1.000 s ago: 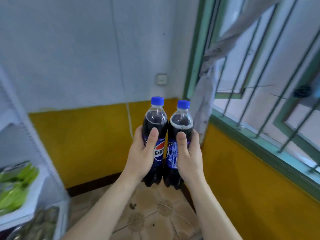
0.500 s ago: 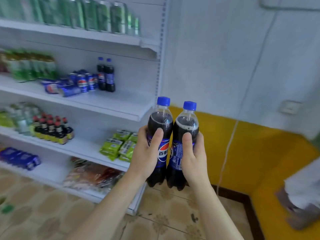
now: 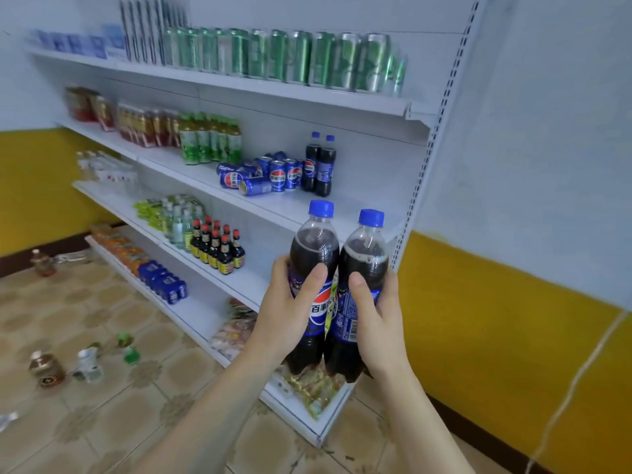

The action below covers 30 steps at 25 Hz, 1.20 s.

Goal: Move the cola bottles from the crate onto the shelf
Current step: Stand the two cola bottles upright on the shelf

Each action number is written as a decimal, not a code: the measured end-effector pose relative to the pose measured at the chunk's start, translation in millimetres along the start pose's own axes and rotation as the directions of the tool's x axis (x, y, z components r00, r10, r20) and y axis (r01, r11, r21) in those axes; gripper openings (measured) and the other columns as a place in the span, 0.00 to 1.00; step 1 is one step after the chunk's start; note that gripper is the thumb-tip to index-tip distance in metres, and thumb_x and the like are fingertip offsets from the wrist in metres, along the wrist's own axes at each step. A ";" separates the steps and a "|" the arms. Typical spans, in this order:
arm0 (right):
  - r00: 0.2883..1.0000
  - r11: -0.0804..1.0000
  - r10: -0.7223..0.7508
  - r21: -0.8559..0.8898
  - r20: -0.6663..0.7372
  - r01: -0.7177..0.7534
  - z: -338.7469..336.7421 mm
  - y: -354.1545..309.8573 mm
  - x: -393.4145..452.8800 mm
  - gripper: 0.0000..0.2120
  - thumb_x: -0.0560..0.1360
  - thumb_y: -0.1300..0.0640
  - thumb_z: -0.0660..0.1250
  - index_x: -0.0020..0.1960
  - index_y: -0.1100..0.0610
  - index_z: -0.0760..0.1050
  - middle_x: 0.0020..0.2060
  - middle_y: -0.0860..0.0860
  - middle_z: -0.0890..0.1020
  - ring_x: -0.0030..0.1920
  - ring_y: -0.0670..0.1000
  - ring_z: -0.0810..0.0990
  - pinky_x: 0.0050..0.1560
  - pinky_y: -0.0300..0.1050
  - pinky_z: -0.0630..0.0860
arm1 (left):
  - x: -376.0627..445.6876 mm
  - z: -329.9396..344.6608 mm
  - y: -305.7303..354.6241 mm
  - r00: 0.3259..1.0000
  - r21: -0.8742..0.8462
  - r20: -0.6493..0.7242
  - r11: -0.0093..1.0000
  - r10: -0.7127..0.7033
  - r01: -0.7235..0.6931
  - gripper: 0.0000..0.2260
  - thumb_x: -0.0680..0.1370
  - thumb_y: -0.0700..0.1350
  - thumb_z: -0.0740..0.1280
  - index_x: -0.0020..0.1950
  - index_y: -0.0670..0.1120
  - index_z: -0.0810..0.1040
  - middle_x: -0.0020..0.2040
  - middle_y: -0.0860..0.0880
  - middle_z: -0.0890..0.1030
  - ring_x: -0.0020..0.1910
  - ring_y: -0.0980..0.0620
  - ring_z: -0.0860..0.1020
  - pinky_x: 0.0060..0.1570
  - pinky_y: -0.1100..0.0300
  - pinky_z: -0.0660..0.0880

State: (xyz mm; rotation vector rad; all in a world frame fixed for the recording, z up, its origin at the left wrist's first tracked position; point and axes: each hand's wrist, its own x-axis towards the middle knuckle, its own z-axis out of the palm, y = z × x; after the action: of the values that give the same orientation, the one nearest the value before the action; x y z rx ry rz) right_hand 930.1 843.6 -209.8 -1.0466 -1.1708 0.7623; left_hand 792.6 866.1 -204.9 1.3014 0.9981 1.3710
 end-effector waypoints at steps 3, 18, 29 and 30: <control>0.999 1.000 -0.003 -0.026 0.034 0.004 -0.6 9.2 23.2 0.22 0.79 0.48 0.68 0.70 0.49 0.67 0.53 0.29 0.80 0.57 0.36 0.80 0.54 0.37 0.76 | 16.4 2.5 -1.3 1.000 0.027 -0.008 1.000 0.007 -0.007 0.24 0.72 0.65 0.68 0.64 0.55 0.73 0.56 0.56 0.83 0.56 0.56 0.83 0.60 0.48 0.78; 0.999 0.994 -0.033 -0.104 0.012 0.034 55.6 59.6 172.5 0.24 0.78 0.50 0.71 0.71 0.46 0.68 0.57 0.37 0.82 0.57 0.37 0.81 0.58 0.41 0.78 | 185.0 -25.3 -25.1 0.998 0.132 -0.014 0.989 0.062 -0.060 0.20 0.75 0.62 0.66 0.65 0.57 0.74 0.56 0.59 0.82 0.53 0.68 0.79 0.51 0.69 0.75; 0.981 0.993 -0.031 -0.118 -0.193 0.009 103.9 98.4 307.7 0.28 0.76 0.52 0.74 0.72 0.48 0.67 0.61 0.45 0.81 0.61 0.45 0.81 0.64 0.57 0.78 | 361.1 -39.8 -35.2 0.980 0.167 0.190 0.981 0.063 -0.096 0.11 0.77 0.55 0.71 0.57 0.61 0.76 0.51 0.62 0.82 0.49 0.71 0.79 0.42 0.74 0.75; 0.979 0.993 -0.028 -0.116 -0.200 0.005 103.8 101.3 318.2 0.26 0.77 0.54 0.73 0.71 0.48 0.67 0.60 0.45 0.81 0.60 0.44 0.81 0.64 0.55 0.79 | 372.8 -37.5 -36.7 0.976 0.170 0.211 0.981 0.053 -0.090 0.10 0.77 0.55 0.71 0.56 0.63 0.75 0.51 0.63 0.81 0.49 0.71 0.78 0.43 0.72 0.75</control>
State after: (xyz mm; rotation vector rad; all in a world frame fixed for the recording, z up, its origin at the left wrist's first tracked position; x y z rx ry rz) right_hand 912.7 1192.1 -186.9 -1.1803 -1.0570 0.5662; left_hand 771.3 1240.1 -167.3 1.5929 0.9562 1.1919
